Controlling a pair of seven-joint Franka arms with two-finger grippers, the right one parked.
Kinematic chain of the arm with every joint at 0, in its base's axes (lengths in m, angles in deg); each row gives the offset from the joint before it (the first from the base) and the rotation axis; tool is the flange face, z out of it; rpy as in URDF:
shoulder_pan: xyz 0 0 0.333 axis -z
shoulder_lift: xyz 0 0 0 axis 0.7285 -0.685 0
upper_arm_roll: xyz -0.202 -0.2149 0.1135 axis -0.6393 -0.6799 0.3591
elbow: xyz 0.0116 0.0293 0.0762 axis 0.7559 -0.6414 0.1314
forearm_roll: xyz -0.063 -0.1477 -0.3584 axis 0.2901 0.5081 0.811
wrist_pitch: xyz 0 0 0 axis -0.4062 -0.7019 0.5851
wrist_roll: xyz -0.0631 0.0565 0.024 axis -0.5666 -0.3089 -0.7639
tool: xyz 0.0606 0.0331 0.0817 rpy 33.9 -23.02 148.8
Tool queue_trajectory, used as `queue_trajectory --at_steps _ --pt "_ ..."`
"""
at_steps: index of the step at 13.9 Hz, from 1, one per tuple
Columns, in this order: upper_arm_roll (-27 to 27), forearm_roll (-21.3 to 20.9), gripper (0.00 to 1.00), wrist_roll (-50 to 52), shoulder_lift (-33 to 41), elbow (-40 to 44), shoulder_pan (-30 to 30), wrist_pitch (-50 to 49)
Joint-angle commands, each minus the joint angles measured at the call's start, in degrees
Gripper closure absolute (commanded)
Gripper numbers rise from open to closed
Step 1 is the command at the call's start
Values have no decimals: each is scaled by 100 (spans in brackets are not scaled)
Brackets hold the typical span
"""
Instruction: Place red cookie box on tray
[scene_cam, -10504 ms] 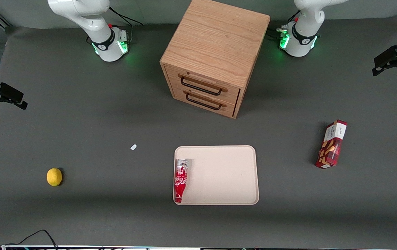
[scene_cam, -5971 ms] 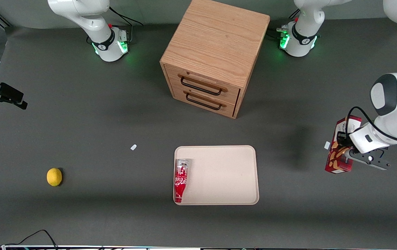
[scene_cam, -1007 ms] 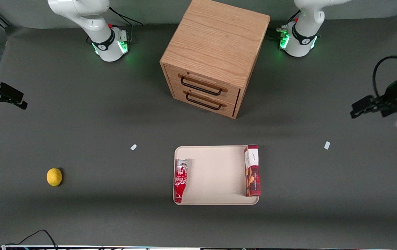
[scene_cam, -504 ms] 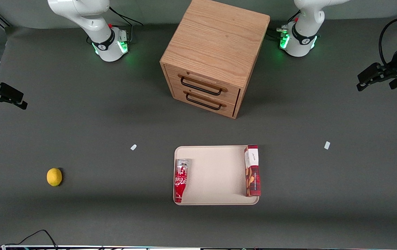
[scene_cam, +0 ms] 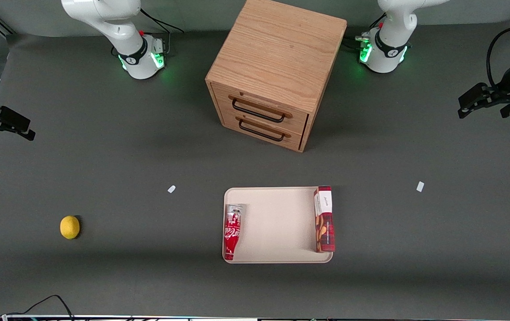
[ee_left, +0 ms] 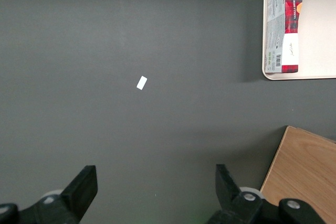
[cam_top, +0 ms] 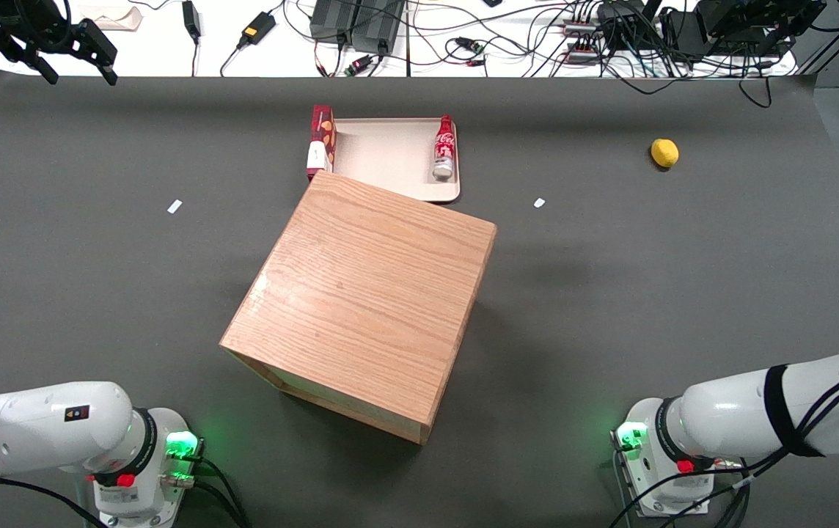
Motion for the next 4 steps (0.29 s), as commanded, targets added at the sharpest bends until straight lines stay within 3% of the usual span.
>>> queue_trajectory --at_steps 1,4 --pt "-8 -48 0 -241 155 -70 -29 30" --pt "-8 -39 0 -250 173 -44 -37 4"
